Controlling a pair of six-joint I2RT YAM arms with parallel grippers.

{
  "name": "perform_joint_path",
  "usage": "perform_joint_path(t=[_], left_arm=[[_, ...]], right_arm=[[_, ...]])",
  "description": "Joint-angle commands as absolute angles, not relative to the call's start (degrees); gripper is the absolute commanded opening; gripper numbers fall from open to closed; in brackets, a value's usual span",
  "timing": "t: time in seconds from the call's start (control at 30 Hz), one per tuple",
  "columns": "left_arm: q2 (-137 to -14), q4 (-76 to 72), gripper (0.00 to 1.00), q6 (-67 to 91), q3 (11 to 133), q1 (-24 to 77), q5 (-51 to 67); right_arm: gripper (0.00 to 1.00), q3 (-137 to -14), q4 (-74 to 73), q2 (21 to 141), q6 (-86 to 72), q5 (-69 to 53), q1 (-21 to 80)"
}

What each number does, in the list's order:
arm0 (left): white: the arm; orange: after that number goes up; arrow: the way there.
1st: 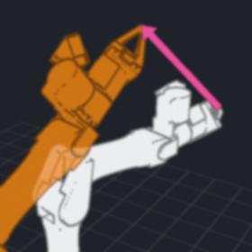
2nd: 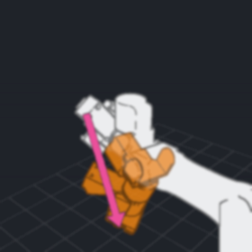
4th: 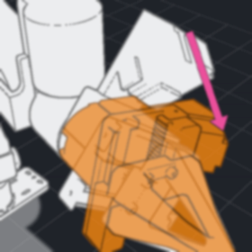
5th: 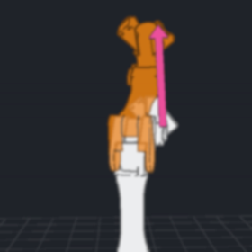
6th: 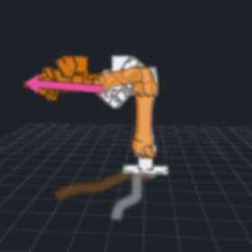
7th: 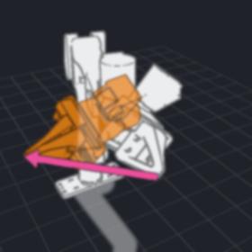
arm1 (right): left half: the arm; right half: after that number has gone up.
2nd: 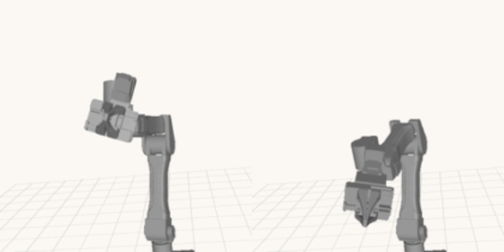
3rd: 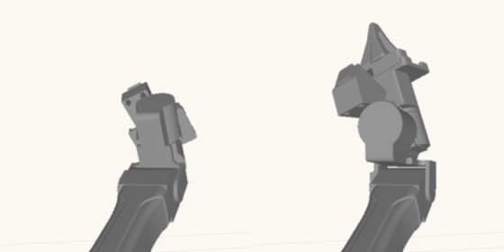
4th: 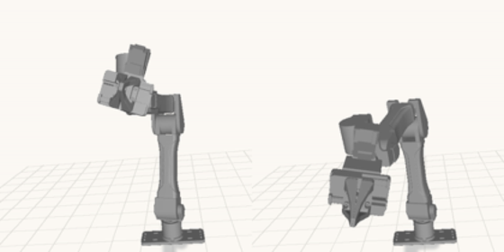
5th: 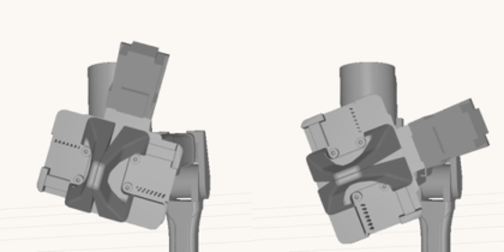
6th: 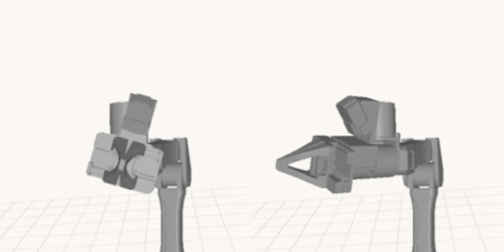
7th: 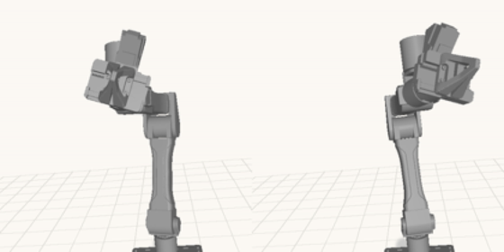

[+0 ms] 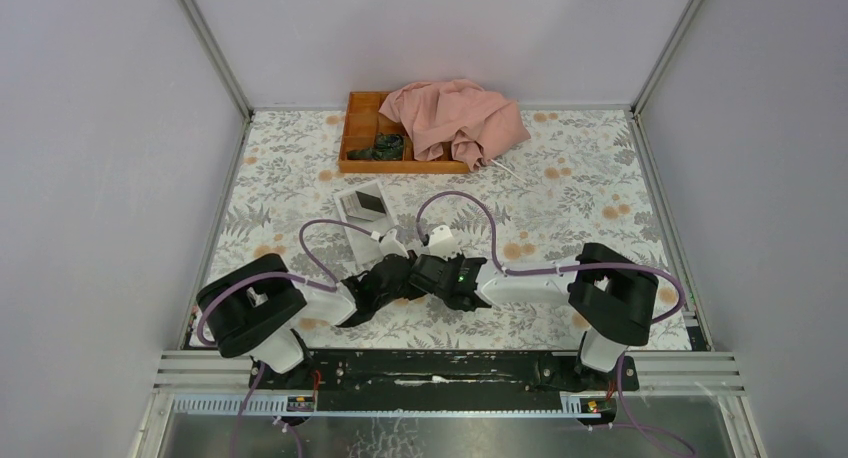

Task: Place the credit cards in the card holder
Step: Close the card holder at the center of the board.

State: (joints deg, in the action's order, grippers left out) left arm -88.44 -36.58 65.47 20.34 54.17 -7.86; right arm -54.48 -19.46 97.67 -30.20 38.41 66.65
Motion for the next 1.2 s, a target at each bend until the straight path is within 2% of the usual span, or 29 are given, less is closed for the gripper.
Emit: perform_joint_path(t=[0.0,0.47,0.83,0.93,1.1,1.17], left_arm=[[-91.0,-35.14,0.18,65.65,19.77,57.57,-6.53],[-93.82,-37.44,0.16,65.93,18.81,57.47,-6.06],[-89.87,-34.64,0.16,65.2,17.59,56.48,-7.35],[-85.12,-30.19,0.17,64.6,17.42,56.44,-9.52],[-76.5,-23.22,0.19,63.46,17.27,56.52,-13.48],[-74.45,-21.17,0.19,62.86,17.62,56.51,-15.02]], right_arm=[[0.09,-58.57,-6.37,99.6,-30.38,34.11,62.22],[0.09,-60.22,-5.97,102.25,-27.9,23.88,57.41],[0.11,-61.21,-9.4,102.39,-27.14,25.27,56.72],[0.18,-61.15,-9.75,101.9,-27.02,25.98,56.7],[0.48,-61.25,-9.54,99.9,-26.02,26.57,56.72],[0.54,-61.74,-9.71,99.23,-25.55,26.8,56.69]])
